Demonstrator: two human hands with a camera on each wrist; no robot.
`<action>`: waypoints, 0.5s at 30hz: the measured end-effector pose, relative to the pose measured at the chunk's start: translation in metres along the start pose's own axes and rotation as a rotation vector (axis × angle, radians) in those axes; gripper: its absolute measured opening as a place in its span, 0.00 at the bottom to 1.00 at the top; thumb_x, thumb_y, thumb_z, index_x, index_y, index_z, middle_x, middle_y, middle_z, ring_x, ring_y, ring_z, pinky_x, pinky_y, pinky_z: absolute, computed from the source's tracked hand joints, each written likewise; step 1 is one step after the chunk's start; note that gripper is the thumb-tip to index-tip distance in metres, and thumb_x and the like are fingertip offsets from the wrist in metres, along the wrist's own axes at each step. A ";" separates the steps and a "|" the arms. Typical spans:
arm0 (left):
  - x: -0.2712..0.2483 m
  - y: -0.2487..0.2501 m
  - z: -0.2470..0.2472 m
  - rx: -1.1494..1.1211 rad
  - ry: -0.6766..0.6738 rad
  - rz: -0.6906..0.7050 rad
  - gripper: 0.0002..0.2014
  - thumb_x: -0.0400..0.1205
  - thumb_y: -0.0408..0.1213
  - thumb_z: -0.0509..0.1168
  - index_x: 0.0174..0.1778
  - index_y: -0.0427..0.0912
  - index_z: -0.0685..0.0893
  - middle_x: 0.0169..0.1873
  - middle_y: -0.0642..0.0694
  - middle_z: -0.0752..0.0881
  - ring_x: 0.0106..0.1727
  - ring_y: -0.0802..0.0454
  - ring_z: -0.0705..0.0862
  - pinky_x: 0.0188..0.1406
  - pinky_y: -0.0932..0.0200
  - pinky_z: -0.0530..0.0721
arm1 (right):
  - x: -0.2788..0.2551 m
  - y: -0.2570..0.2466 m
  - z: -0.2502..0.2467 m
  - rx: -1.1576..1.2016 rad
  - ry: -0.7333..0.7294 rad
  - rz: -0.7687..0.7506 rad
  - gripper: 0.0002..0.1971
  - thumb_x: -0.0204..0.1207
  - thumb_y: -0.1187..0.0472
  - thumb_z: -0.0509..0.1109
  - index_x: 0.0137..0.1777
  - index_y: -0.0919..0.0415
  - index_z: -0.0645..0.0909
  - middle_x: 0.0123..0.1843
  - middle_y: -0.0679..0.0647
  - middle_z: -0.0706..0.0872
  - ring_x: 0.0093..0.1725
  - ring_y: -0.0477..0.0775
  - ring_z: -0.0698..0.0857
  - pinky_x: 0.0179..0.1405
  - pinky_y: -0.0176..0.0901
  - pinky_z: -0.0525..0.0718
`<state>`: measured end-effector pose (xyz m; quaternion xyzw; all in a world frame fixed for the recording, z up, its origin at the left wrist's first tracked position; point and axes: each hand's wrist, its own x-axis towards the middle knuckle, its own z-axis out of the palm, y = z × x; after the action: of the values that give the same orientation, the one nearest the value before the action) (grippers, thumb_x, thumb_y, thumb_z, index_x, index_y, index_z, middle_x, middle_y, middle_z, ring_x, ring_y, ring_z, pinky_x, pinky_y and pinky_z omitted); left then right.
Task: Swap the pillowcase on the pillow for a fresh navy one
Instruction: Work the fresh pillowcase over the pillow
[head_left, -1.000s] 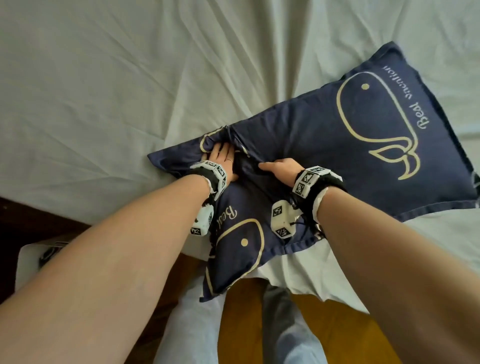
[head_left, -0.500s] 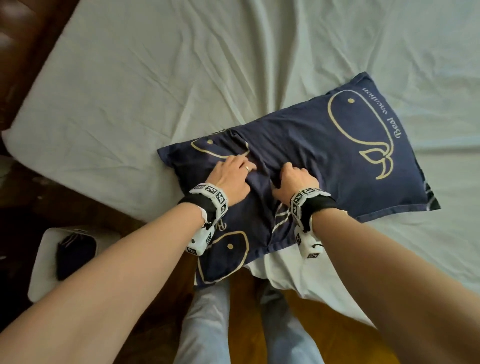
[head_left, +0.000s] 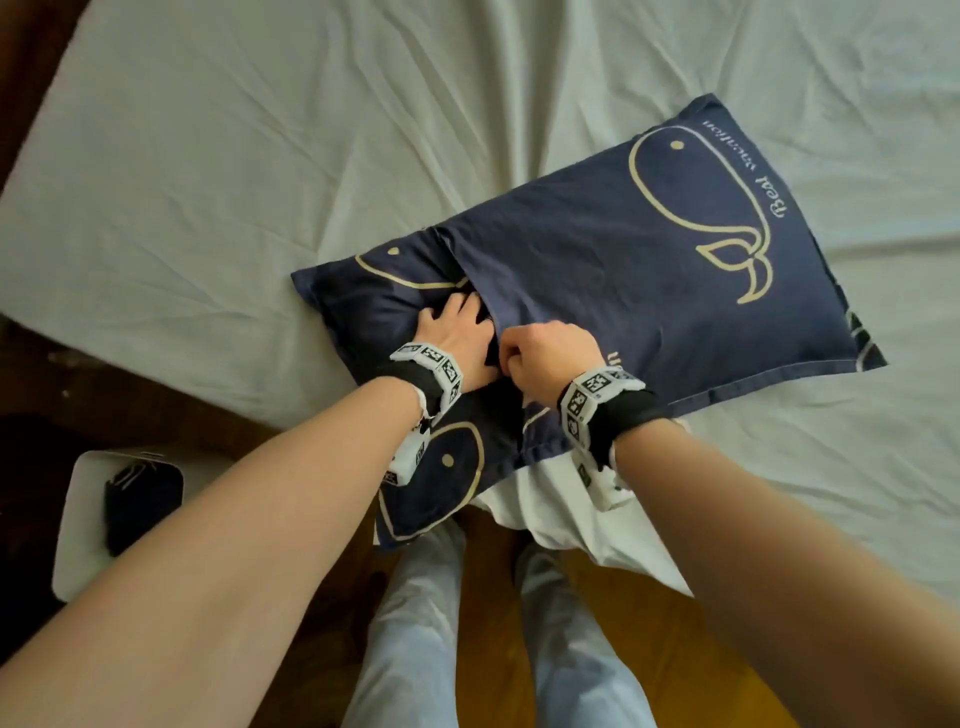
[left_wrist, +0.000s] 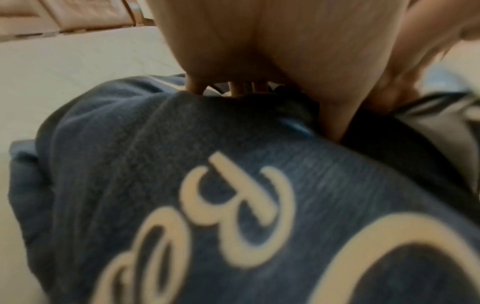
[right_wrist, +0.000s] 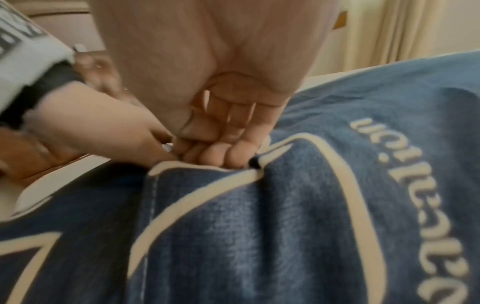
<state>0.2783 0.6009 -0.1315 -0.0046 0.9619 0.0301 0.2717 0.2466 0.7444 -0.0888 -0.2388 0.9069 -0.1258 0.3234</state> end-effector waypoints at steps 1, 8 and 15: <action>0.000 -0.002 -0.004 -0.079 0.040 -0.038 0.29 0.77 0.56 0.62 0.74 0.51 0.71 0.74 0.44 0.67 0.76 0.43 0.63 0.70 0.38 0.68 | 0.001 0.001 0.004 0.017 0.020 0.056 0.06 0.76 0.54 0.62 0.48 0.46 0.80 0.49 0.53 0.88 0.48 0.62 0.86 0.41 0.45 0.76; 0.018 -0.037 -0.034 0.034 0.209 0.059 0.22 0.78 0.39 0.62 0.69 0.54 0.79 0.81 0.49 0.60 0.77 0.44 0.63 0.68 0.41 0.67 | 0.016 0.011 0.016 0.035 0.164 0.244 0.27 0.70 0.38 0.72 0.64 0.50 0.72 0.61 0.52 0.79 0.60 0.59 0.82 0.48 0.53 0.84; -0.003 -0.066 -0.066 -0.236 0.164 0.126 0.10 0.74 0.51 0.64 0.49 0.53 0.82 0.38 0.52 0.83 0.46 0.43 0.85 0.43 0.55 0.75 | 0.035 -0.008 0.008 0.169 -0.018 0.233 0.16 0.82 0.40 0.58 0.59 0.45 0.81 0.57 0.53 0.84 0.60 0.60 0.82 0.51 0.49 0.79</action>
<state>0.2476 0.5306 -0.0773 0.0216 0.9690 0.1594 0.1874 0.2309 0.7185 -0.1103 -0.1052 0.9118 -0.1612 0.3628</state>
